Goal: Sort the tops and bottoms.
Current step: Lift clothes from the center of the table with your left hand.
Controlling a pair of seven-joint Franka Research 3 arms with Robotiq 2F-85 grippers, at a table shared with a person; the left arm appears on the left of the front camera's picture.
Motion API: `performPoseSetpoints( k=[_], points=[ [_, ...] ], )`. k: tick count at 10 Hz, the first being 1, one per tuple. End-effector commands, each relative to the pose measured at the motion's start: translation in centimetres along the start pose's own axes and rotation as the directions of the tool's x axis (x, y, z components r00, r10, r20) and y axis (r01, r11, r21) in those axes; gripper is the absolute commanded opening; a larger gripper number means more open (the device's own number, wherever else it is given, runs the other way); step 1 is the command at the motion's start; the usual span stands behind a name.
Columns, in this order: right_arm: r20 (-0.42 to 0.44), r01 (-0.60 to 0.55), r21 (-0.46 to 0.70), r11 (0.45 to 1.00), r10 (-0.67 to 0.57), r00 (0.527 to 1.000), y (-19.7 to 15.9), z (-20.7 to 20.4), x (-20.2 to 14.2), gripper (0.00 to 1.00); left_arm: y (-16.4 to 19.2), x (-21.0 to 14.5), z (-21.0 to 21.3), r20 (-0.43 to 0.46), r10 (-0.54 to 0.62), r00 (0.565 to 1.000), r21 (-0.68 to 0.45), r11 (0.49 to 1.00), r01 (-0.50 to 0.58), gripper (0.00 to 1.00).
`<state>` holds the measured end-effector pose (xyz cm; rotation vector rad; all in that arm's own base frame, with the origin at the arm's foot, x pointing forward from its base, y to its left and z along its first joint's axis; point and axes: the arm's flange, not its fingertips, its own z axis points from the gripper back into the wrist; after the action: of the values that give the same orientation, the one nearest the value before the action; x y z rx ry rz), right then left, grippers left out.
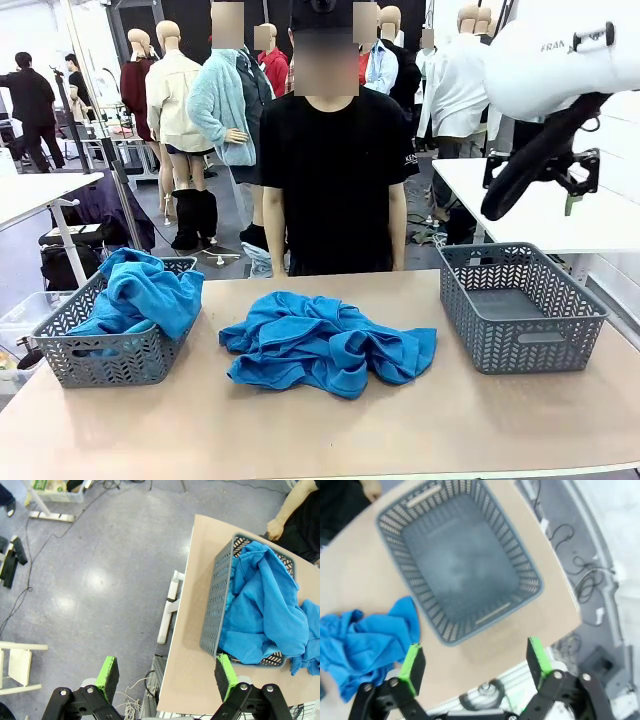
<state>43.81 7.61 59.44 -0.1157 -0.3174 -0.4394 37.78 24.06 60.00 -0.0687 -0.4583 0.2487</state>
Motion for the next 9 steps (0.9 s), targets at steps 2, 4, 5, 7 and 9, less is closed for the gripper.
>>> performPoseSetpoints(
  k=[2, 4, 5, 7, 9],
  points=[
    [0.092, -0.148, -0.136, 0.98, 0.161, 0.983, -9.1, -1.3, 2.8, 1.0, 0.0, 0.1, 0.1, 0.003, -0.001, 1.0, -0.002, 1.0, 0.001, 1.0],
    [0.118, -0.117, -0.152, 0.981, 0.135, 0.984, -13.0, -2.3, 3.7, 1.0, 0.0, 0.1, 0.1, 0.003, -0.001, 1.0, -0.002, 1.0, 0.001, 1.0],
    [0.119, -0.138, -0.096, 0.986, 0.149, 0.982, -13.0, -2.9, 4.0, 1.0, 0.0, 0.1, 0.1, 0.003, -0.001, 1.0, -0.002, 1.0, 0.001, 1.0],
    [0.08, -0.121, -0.166, 0.979, 0.135, 0.988, -12.6, -1.3, 4.1, 1.0, 0.0, 0.1, 0.1, 0.003, -0.001, 1.0, -0.002, 1.0, 0.001, 1.0],
    [0.08, -0.121, -0.166, 0.979, 0.135, 0.988, -12.6, -1.3, 4.1, 1.0, 0.0, 0.0, 0.0, 0.0, 0.0, 1.0, 0.0, 1.0, 0.0, 1.0]
  ],
)
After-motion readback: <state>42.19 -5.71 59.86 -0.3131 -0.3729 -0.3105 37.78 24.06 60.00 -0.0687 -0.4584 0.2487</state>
